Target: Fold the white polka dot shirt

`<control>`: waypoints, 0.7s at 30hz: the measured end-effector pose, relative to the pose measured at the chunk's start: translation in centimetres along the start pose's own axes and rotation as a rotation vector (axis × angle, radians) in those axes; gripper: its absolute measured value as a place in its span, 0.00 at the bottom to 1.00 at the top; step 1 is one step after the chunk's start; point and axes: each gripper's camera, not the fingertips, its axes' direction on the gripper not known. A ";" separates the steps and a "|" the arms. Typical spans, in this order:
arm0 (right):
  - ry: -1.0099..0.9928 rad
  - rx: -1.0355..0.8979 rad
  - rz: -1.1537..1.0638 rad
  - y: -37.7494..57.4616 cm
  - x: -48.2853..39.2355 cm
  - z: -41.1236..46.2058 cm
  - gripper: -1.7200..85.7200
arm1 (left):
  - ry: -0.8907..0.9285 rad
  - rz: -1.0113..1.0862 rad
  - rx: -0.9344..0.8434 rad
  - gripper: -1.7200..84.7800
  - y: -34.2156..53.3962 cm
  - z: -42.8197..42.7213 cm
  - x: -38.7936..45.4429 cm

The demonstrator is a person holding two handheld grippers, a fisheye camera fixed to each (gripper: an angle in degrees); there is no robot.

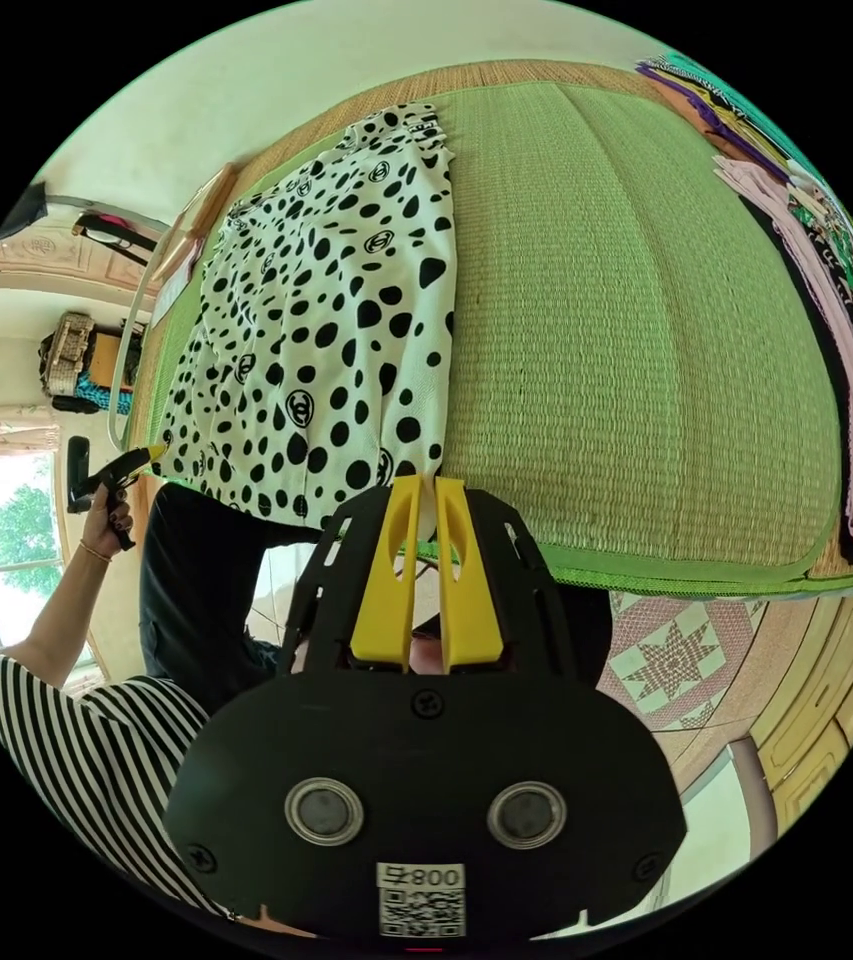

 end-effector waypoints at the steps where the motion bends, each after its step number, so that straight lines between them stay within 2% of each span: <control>1: -0.014 0.007 0.008 0.5 0.2 0.0 0.05 | 0.013 -0.012 0.000 0.03 0.5 -0.3 -0.5; 9: -0.032 -0.037 0.001 2.4 1.5 -0.6 0.02 | 0.162 -0.096 0.064 0.03 1.0 -1.8 -3.2; 12: -0.123 -0.001 0.001 0.9 2.9 -3.4 0.02 | 0.242 -0.092 0.137 0.03 -1.2 -4.0 -3.1; 15: -0.256 0.144 -0.013 -3.4 4.7 -10.5 0.02 | 0.289 -0.043 0.219 0.03 -5.8 -7.4 -1.1; 21: -0.313 0.529 -0.175 -11.4 1.7 -34.8 0.02 | 0.356 0.226 0.465 0.03 -15.3 -20.2 10.4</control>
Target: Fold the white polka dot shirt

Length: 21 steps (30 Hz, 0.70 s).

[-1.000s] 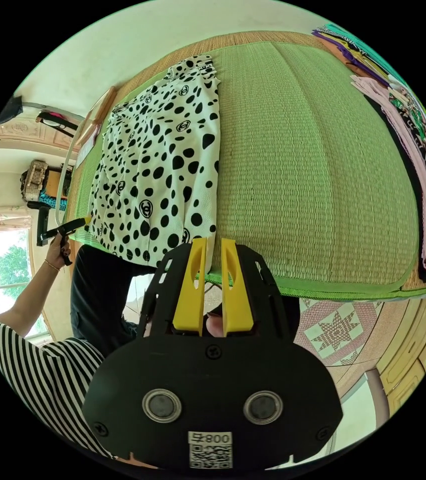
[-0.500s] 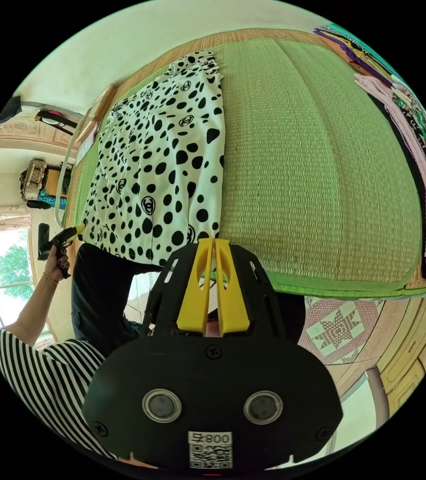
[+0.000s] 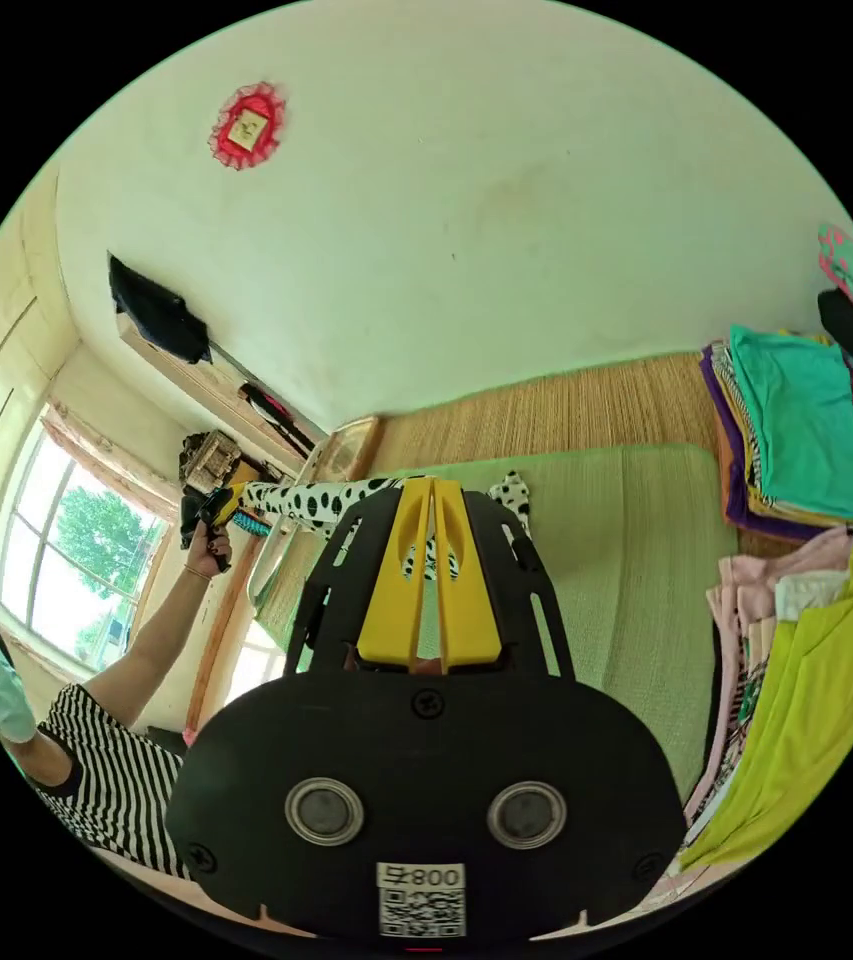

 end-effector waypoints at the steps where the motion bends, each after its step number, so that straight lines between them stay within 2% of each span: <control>1: 0.004 0.053 -0.052 -2.6 -2.5 -3.3 0.02 | 0.005 0.081 0.024 0.03 -2.2 -0.9 3.3; 6: 0.009 0.199 -0.225 -4.9 -10.3 -14.1 0.02 | 0.000 0.341 0.079 0.03 -5.0 -5.4 13.3; 11: -0.051 0.241 -0.287 3.7 -11.1 -19.7 0.02 | 0.054 0.402 0.066 0.03 0.0 -9.5 14.4; 16: -0.102 0.141 -0.197 16.4 -6.5 -19.2 0.02 | 0.097 0.335 -0.056 0.03 8.7 -10.0 9.7; 21: -0.087 -0.085 0.091 30.2 3.1 -12.9 0.02 | 0.038 0.080 -0.256 0.03 19.4 -7.0 0.5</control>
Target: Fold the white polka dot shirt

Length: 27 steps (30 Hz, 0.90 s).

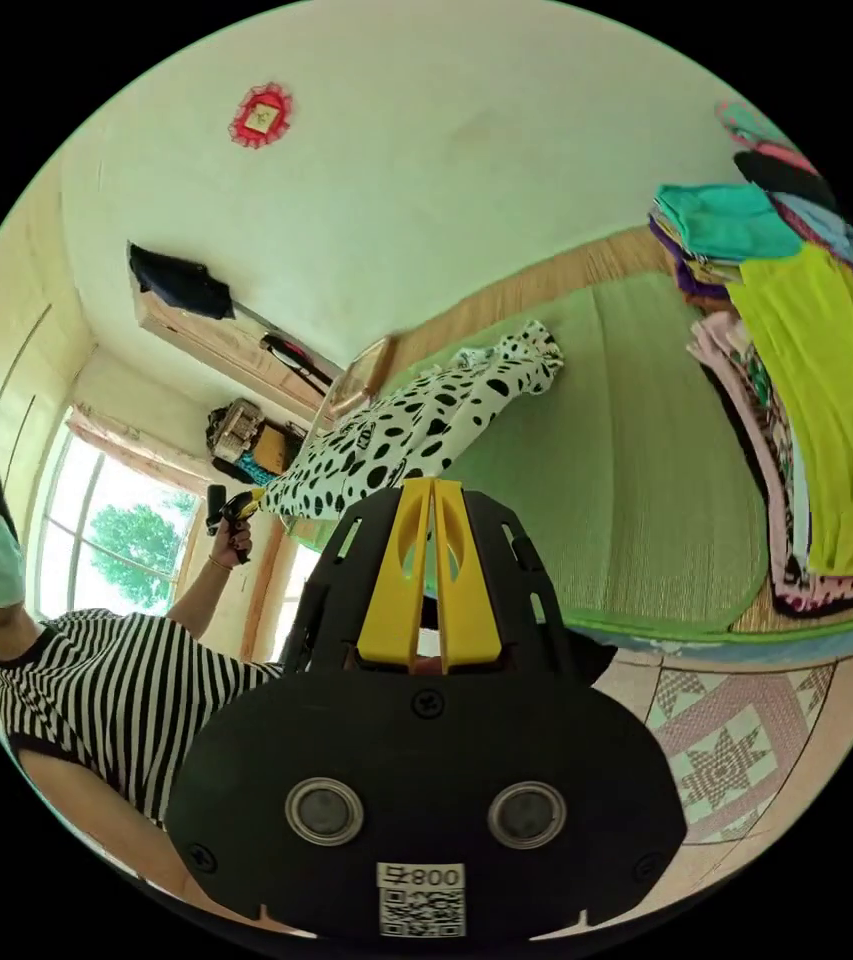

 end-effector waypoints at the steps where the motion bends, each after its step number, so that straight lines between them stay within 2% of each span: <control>1: 0.003 -0.049 0.094 2.8 3.3 2.0 0.02 | 0.015 -0.087 -0.030 0.03 2.5 1.6 -2.7; 5: -0.039 -0.191 0.345 9.4 11.7 7.0 0.02 | 0.013 -0.345 -0.132 0.03 8.0 5.8 -9.8; 7: -0.041 -0.240 0.377 10.5 12.9 8.1 0.02 | -0.022 -0.373 -0.167 0.03 8.6 6.7 -11.0; 13: -0.002 -0.297 0.380 11.4 14.1 9.3 0.02 | -0.092 -0.359 -0.238 0.05 7.3 7.6 -13.0; 19: 0.088 -0.223 0.436 12.1 15.9 7.0 0.03 | -0.151 -0.359 -0.207 0.10 5.3 6.5 -15.2; 27: 0.107 -0.167 0.356 5.6 15.8 8.5 0.04 | -0.119 -0.250 -0.144 0.11 -6.4 8.7 -18.8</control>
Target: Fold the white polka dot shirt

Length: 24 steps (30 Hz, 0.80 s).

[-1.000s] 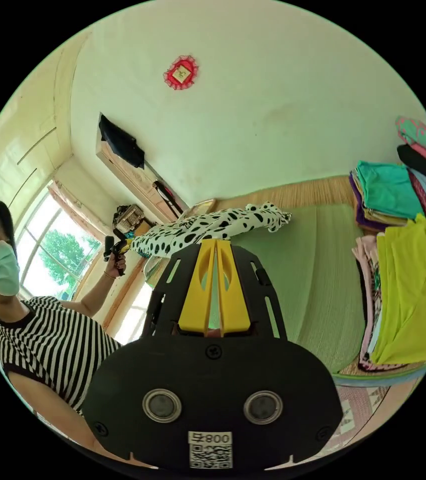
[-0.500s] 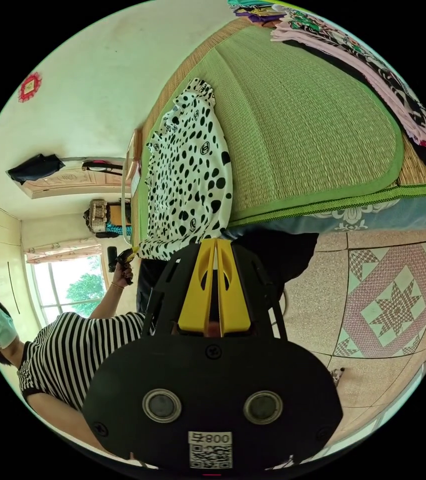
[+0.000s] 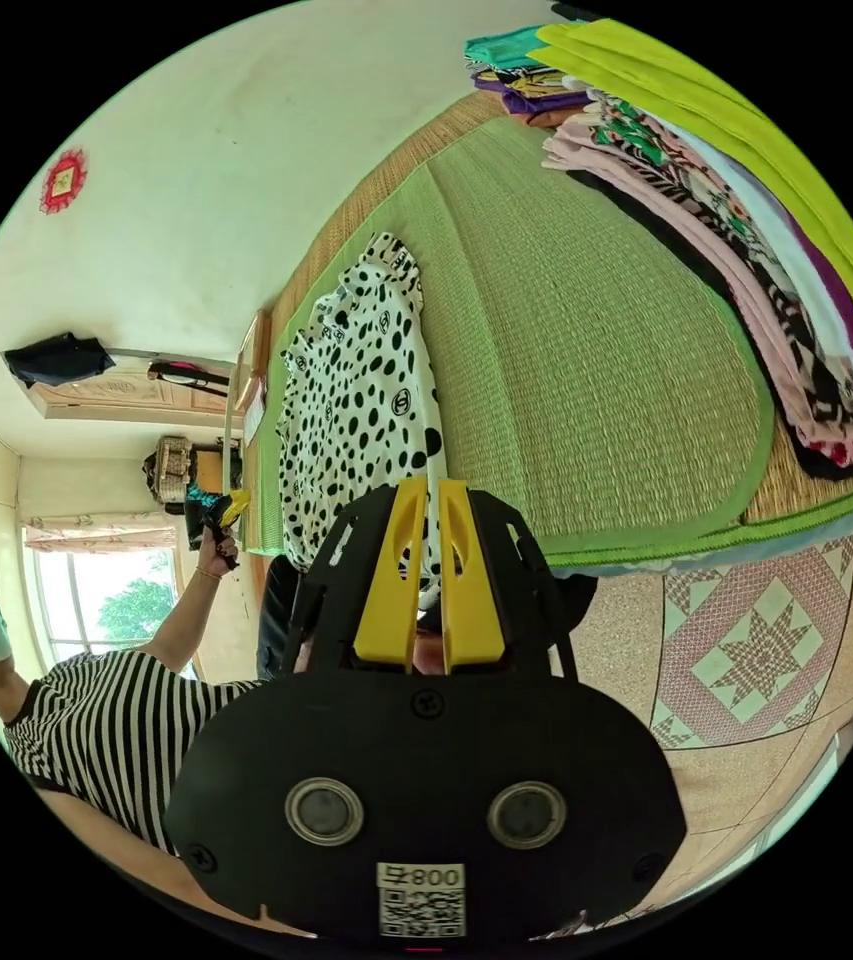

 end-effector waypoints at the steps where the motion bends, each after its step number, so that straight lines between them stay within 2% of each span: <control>1: -0.004 -0.004 -0.024 -1.5 -0.8 0.9 0.04 | 0.003 0.027 0.004 0.11 -2.8 0.6 0.2; 5: -0.017 0.001 -0.098 -7.7 -3.3 4.2 0.06 | -0.004 0.065 0.041 0.12 -12.9 2.9 0.0; 11: -0.007 0.043 -0.213 -19.7 -6.8 8.3 0.09 | -0.011 0.005 0.116 0.14 -23.9 5.7 -3.4; 17: 0.114 0.023 -0.338 -31.7 -11.4 13.7 0.12 | -0.040 0.005 0.065 0.13 -30.2 8.8 -6.3; 24: 0.258 -0.054 -0.390 -37.9 -13.8 20.8 0.12 | -0.017 0.038 0.021 0.06 -33.0 10.3 -7.8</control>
